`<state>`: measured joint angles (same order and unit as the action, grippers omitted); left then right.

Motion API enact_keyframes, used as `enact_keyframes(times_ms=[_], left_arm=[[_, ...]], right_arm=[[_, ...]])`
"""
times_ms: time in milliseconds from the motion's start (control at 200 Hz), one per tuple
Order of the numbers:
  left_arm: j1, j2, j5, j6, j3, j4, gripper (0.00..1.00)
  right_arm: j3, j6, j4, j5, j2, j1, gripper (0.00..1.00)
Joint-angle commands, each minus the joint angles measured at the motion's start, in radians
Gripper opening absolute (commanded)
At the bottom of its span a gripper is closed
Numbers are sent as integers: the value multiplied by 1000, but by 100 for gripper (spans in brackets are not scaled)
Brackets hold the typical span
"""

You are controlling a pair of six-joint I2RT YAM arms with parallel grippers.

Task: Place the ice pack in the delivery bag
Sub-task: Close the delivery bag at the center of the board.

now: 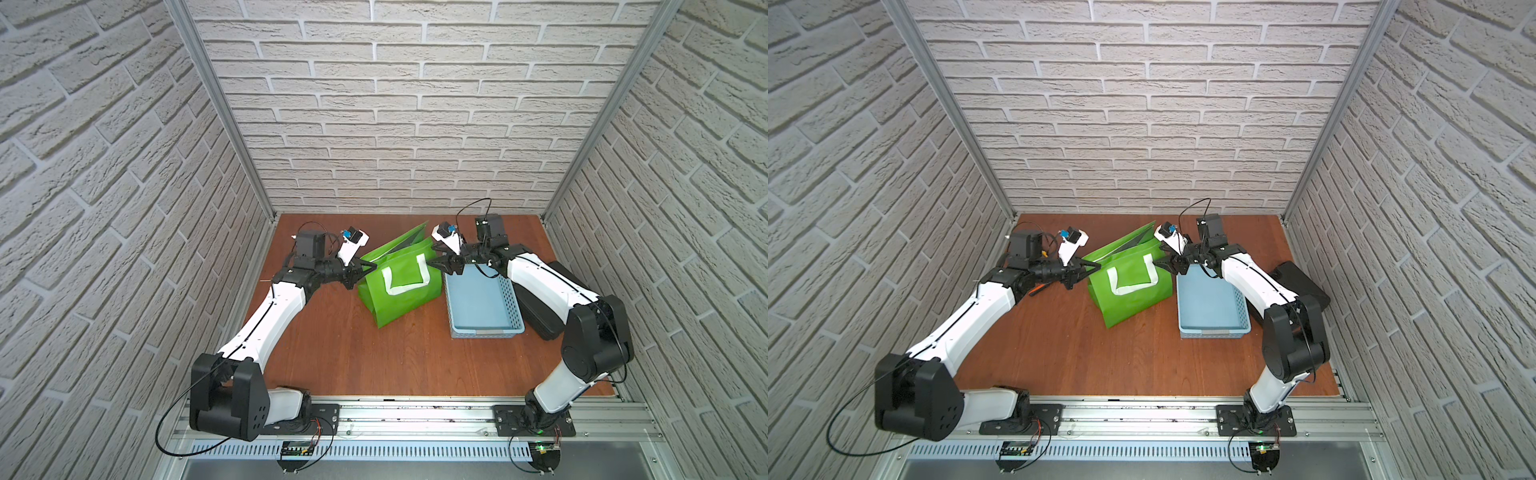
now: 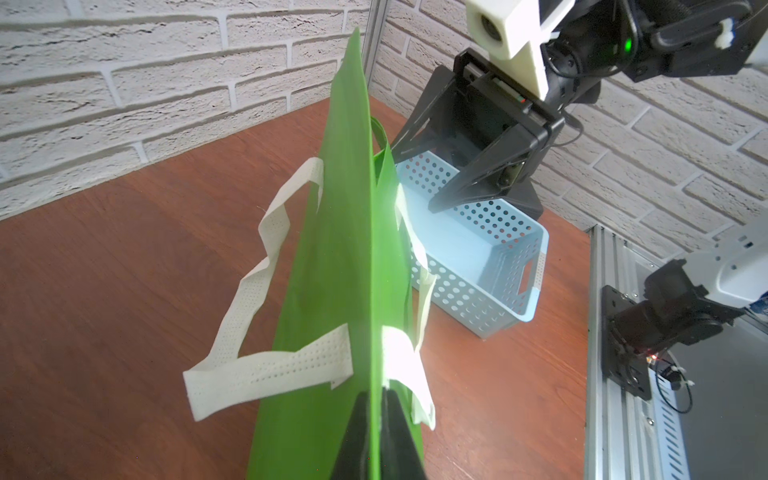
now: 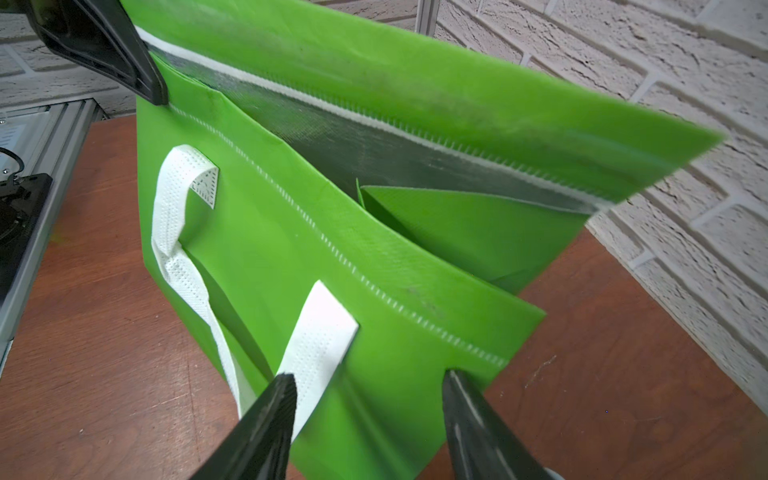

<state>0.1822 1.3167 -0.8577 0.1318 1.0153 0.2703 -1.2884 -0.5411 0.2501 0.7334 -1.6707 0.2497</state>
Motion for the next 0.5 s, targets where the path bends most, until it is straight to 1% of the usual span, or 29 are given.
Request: enact_keyframes(times_ms=[0,140,180,230,255,495], left_arm=[[-18,10,-67,81,41,50,0],[-26,36,-94,137,69,107,0],[-26,46,-102,150,77,117,0],[-26,58,-111,162,84,125,0],[-26,65,-115,169,87,130,0],[-25,99,-131,233,111,159,0]], right_arm=[[-16,-31,-15,-1,16,-17,66],[-40,-31,-26,52,2,-59,83],[-50,-31,-26,71,-6,-61,86],[-65,-31,-19,101,-21,-61,88],[-71,-65,-15,112,-30,-61,89],[-111,-68,-47,164,-95,-62,97]])
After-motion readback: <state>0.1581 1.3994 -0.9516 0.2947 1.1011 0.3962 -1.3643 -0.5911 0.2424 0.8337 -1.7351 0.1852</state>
